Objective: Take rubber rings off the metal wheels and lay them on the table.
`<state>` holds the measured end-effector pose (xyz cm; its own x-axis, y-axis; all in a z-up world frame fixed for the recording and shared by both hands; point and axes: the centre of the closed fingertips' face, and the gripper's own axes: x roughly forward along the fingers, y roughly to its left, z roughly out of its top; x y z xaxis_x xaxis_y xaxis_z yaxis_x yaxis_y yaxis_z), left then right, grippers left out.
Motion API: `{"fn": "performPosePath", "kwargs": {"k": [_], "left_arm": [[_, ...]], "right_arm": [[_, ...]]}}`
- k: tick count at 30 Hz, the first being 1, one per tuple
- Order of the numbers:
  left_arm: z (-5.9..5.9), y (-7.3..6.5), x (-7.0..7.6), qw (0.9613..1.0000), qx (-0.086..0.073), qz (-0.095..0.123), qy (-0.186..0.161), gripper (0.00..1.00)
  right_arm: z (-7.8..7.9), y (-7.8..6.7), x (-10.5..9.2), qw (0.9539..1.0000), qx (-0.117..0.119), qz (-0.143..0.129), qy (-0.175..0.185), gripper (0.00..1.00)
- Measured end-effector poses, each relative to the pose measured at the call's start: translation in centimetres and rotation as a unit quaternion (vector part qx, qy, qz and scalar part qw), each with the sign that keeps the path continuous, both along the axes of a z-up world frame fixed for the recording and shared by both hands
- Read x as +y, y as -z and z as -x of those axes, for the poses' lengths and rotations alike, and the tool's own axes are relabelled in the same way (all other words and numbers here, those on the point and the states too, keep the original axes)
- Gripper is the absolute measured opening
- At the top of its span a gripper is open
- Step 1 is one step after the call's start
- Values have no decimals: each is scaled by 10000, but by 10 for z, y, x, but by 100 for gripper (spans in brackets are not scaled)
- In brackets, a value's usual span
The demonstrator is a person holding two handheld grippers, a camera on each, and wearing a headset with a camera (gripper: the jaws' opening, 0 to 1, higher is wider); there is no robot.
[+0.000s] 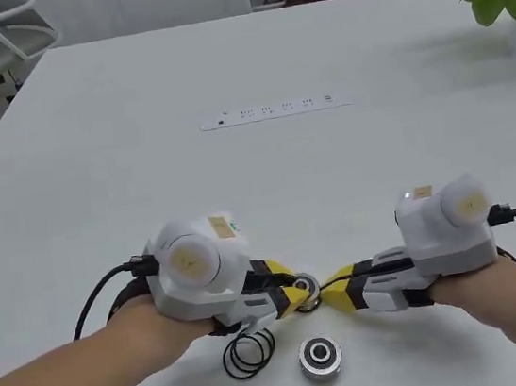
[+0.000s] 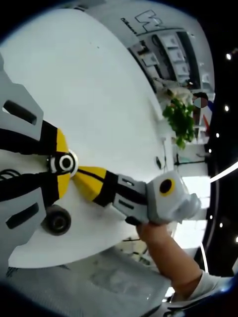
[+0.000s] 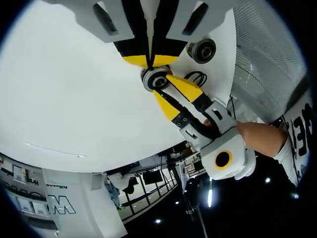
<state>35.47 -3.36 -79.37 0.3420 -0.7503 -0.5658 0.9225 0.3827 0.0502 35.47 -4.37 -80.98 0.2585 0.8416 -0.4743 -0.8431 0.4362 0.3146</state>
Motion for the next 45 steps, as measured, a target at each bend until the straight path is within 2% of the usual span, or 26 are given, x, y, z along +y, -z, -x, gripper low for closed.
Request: {"fn": "performPosePath", "kwargs": {"k": [11,18,22,31,45], "left_arm": [[-1,0,0,10000,-40,-54,4,12],[0,0,0,10000,-57,-67,-32,12],[0,0,0,9999,-64,-86,-38,12],[0,0,0,9999,-94,-114,-64,12],[0,0,-1,9998,-106,-144,-92,11]], "right_arm": [[-1,-3,-2,9987,340,-281,267,0],[-3,-7,-5,9949,629,-572,534,0],[-6,-12,-5,9930,675,-714,658,0],[-6,-15,-3,9914,742,-806,719,0],[-3,-17,0,9912,764,-838,687,0]]}}
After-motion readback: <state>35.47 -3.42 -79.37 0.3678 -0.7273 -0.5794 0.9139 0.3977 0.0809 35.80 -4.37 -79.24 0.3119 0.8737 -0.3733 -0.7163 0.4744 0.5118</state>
